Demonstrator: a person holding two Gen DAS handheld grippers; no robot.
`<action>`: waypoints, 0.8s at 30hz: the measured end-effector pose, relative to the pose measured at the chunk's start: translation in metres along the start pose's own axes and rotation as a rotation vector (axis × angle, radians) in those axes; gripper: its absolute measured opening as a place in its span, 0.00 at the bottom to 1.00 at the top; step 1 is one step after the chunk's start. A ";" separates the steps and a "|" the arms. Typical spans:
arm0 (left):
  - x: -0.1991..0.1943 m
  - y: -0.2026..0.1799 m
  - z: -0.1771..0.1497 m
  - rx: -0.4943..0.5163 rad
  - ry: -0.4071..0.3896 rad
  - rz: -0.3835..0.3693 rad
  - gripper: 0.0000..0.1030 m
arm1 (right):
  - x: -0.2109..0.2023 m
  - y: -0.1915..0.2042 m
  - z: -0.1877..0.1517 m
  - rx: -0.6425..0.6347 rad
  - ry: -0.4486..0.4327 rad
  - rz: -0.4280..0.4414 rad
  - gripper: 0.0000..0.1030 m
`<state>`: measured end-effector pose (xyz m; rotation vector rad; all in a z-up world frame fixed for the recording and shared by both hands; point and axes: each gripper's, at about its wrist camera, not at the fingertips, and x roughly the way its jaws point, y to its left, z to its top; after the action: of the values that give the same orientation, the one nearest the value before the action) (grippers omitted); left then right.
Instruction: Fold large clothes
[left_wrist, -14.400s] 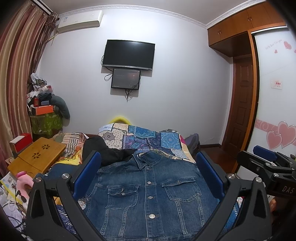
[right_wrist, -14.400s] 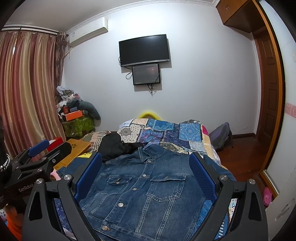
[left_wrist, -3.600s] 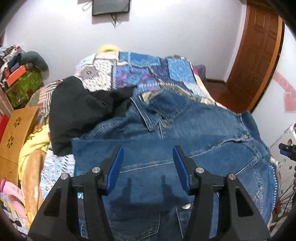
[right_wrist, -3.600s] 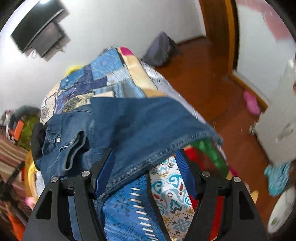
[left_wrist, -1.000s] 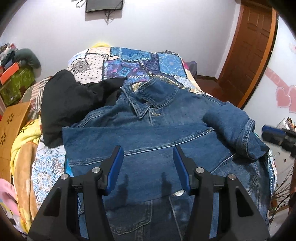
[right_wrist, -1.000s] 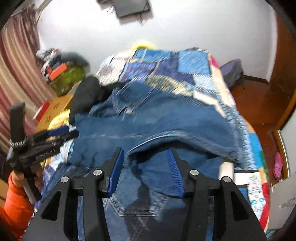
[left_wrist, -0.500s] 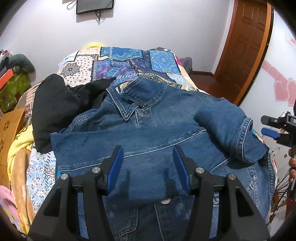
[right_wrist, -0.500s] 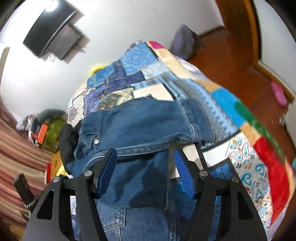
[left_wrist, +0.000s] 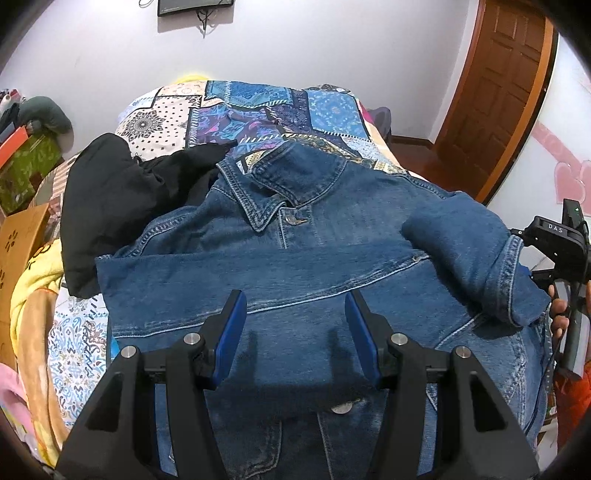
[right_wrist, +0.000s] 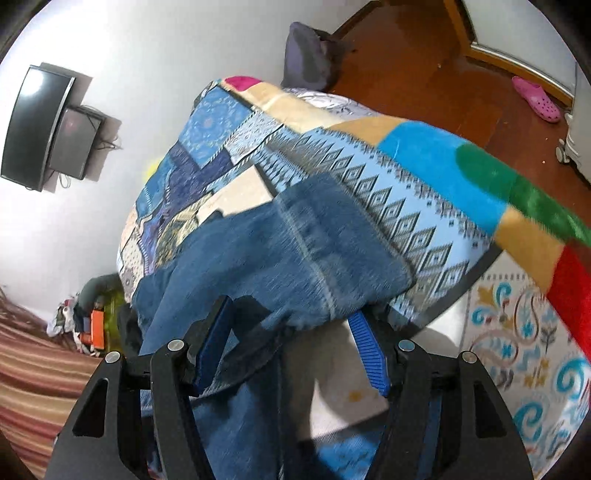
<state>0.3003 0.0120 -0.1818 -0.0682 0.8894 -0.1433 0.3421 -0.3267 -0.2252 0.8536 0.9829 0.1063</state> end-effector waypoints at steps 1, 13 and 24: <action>0.001 0.001 0.000 -0.003 0.002 0.002 0.53 | -0.003 -0.001 0.002 -0.006 -0.014 -0.006 0.51; -0.010 0.016 -0.002 -0.043 -0.028 0.000 0.53 | -0.043 0.048 0.003 -0.247 -0.157 0.001 0.15; -0.045 0.056 -0.010 -0.123 -0.107 0.005 0.53 | -0.060 0.175 -0.058 -0.616 -0.138 0.130 0.14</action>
<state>0.2700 0.0744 -0.1605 -0.1865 0.7909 -0.0790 0.3127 -0.1996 -0.0812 0.3492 0.7023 0.4322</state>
